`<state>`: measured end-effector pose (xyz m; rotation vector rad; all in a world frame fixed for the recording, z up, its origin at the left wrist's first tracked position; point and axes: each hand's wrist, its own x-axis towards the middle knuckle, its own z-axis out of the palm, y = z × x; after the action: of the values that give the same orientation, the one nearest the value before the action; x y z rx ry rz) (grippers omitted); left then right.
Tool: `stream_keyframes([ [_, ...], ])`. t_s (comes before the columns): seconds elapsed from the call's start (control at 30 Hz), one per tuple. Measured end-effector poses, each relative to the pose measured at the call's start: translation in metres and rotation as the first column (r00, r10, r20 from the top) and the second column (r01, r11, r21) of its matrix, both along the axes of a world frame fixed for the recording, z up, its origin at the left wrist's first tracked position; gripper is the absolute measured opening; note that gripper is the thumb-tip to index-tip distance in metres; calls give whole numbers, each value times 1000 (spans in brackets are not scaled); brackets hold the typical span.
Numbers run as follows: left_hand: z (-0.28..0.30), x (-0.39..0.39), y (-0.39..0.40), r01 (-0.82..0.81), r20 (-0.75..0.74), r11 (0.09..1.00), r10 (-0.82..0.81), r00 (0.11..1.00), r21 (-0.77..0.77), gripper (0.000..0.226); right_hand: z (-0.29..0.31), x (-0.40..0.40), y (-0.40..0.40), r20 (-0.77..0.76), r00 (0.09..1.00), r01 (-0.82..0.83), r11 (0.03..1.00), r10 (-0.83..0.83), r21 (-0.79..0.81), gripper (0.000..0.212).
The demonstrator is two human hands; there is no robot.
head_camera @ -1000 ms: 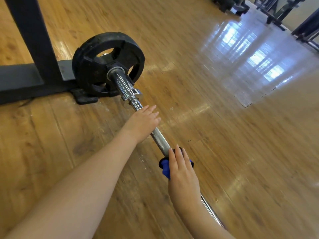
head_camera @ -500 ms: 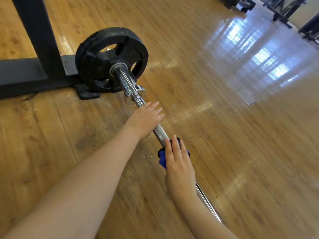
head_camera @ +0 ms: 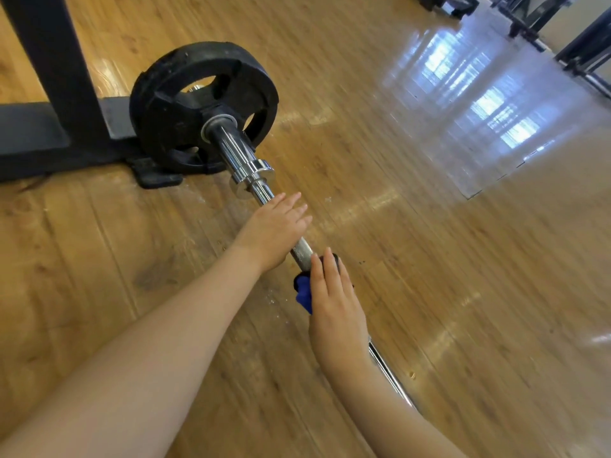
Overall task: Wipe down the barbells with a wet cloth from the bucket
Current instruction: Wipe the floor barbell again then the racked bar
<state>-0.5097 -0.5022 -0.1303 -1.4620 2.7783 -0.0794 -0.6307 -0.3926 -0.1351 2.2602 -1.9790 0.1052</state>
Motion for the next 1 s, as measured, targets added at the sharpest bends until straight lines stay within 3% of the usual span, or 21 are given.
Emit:
stream_keyframes([
  [0.17, 2, 2, 1, 17, 32, 1000, -17, 999, -10, 60, 0, -19, 39, 78, 996, 41, 999, -41, 10, 78],
  [0.33, 5, 2, -3, 14, 49, 1000, -14, 999, 3, 57, -3, 8, -6, 35, 998, 51, 998, -50, -33, 77],
  [0.47, 4, 1, -1, 13, 44, 1000, -13, 999, 11, 52, -1, 19, -24, 92, 995, 28, 998, -32, 48, 76],
  [0.77, 8, 1, 4, -12, 45, 1000, 11, 999, 20, 56, -2, -18, 30, 102, 993, 56, 998, -55, -8, 83],
  [1.0, 7, 5, 14, -37, 46, 999, 38, 998, -4, 60, 15, 19, -22, 70, 996, -46, 998, 49, -48, 74],
])
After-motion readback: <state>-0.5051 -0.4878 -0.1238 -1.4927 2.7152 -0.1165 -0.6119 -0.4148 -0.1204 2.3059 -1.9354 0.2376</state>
